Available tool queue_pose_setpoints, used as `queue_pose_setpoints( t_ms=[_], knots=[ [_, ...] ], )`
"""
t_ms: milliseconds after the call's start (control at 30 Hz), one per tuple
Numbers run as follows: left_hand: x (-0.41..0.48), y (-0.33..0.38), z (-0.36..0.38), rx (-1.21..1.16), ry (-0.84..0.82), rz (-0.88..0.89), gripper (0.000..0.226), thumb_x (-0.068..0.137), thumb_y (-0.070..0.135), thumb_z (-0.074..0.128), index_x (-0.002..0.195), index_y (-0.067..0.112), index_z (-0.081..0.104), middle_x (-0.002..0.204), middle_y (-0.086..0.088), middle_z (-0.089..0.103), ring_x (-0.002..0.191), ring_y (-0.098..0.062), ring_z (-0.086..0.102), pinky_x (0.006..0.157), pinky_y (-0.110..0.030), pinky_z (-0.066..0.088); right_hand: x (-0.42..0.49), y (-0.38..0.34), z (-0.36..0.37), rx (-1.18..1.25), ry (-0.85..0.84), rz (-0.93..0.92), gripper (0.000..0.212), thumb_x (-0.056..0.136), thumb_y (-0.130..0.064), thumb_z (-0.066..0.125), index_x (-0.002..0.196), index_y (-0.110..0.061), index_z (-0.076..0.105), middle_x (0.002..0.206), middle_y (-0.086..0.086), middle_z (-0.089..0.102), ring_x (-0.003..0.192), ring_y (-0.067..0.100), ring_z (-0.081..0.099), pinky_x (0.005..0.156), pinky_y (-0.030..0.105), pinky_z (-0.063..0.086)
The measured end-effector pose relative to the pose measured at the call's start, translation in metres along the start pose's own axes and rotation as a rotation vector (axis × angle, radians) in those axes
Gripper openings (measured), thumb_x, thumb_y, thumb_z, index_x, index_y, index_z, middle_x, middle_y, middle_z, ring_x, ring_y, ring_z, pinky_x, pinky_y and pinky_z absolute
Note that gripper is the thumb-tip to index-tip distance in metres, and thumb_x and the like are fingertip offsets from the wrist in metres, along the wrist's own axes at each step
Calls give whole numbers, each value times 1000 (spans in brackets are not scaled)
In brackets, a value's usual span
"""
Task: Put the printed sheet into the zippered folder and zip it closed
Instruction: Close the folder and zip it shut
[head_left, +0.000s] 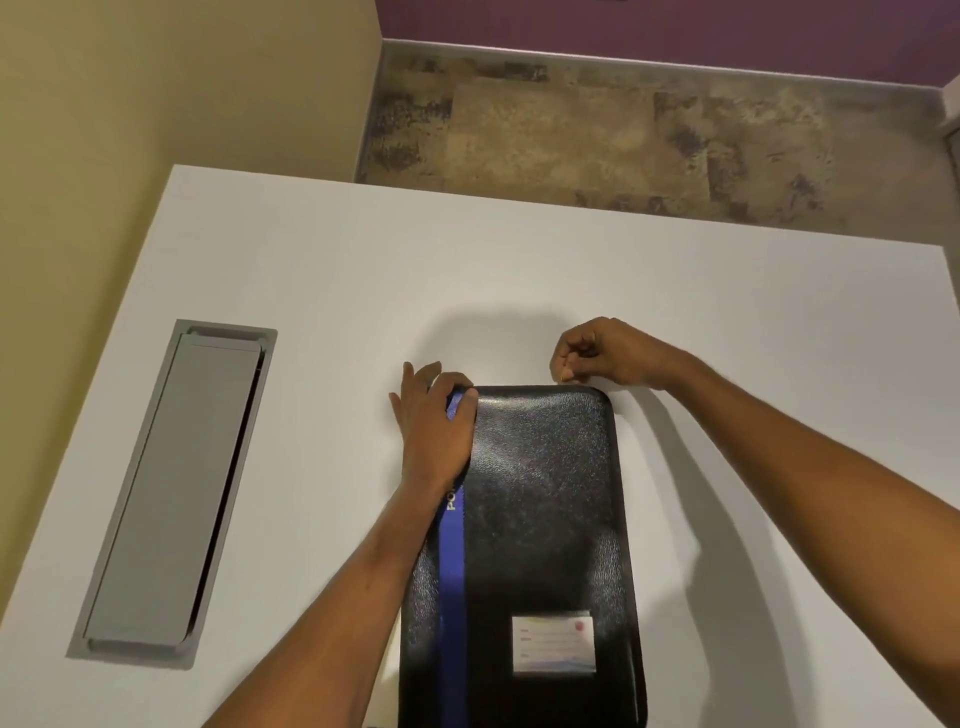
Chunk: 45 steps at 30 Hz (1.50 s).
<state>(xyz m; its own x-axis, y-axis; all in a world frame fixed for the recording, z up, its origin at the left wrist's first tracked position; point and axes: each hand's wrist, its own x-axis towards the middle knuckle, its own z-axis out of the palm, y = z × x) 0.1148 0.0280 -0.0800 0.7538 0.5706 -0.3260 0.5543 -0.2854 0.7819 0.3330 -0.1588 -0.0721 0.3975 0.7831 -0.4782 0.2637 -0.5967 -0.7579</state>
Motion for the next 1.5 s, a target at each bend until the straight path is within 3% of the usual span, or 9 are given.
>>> queue_pose_setpoints(
  t_ms=[233,367,500,767,933,1067,1233,1300,1500],
  knots=[
    [-3,8,8,-12,-77,16,25,105,22,53,125,26,68,160,1,42,161,-13,10,129,-50,15,37,-34,34,6,-4,-110,5,90,-6,77,95,-8,77,87,3,79,84,9,73,86,25,53],
    [-2,0,2,-148,-17,-45,53,103,19,46,155,28,44,158,13,47,146,0,39,124,-30,28,56,-46,42,-18,5,-129,7,88,-3,77,93,-7,78,86,4,80,86,14,76,86,23,52],
    [2,-12,-6,-324,-46,-150,52,93,37,44,144,50,47,133,41,55,118,26,50,117,-30,38,70,-58,54,-18,13,-157,8,87,-2,76,91,-10,77,84,1,80,82,5,72,83,22,49],
    [11,-19,-10,-390,-61,-191,46,92,49,49,136,62,49,133,29,64,126,-5,63,113,-49,47,87,-81,80,-51,86,-150,7,87,-13,75,89,-19,77,83,-2,77,83,21,69,81,39,53],
    [9,-24,-11,-364,-50,-151,54,89,47,44,141,61,42,113,56,55,110,28,52,102,-25,41,89,-88,75,-133,65,22,10,83,-10,72,85,-17,79,84,1,77,89,26,71,85,41,56],
    [6,-21,-10,-288,-29,-134,60,92,39,43,151,47,39,111,61,50,109,33,47,102,-20,37,90,-102,77,-235,76,110,11,86,-10,74,95,-11,78,94,1,72,90,21,65,84,35,53],
    [-8,-15,-19,-185,-15,-84,55,105,31,44,160,33,35,164,13,42,149,-7,41,125,-38,32,62,-111,80,-201,217,192,18,91,-16,68,109,-14,71,107,2,67,95,21,64,91,37,54],
    [-17,-19,-22,-138,-9,-58,54,108,30,46,161,28,35,165,7,40,151,-11,39,127,-39,31,41,-108,85,-92,356,225,20,94,-16,62,113,-15,69,108,2,70,91,18,65,90,37,54],
    [-53,-36,-31,106,-3,-27,59,108,29,50,162,12,33,166,-4,37,155,-21,30,125,-30,20,-46,-80,123,53,659,267,46,96,-20,66,141,-15,56,140,4,58,129,22,53,103,29,40]
  ],
)
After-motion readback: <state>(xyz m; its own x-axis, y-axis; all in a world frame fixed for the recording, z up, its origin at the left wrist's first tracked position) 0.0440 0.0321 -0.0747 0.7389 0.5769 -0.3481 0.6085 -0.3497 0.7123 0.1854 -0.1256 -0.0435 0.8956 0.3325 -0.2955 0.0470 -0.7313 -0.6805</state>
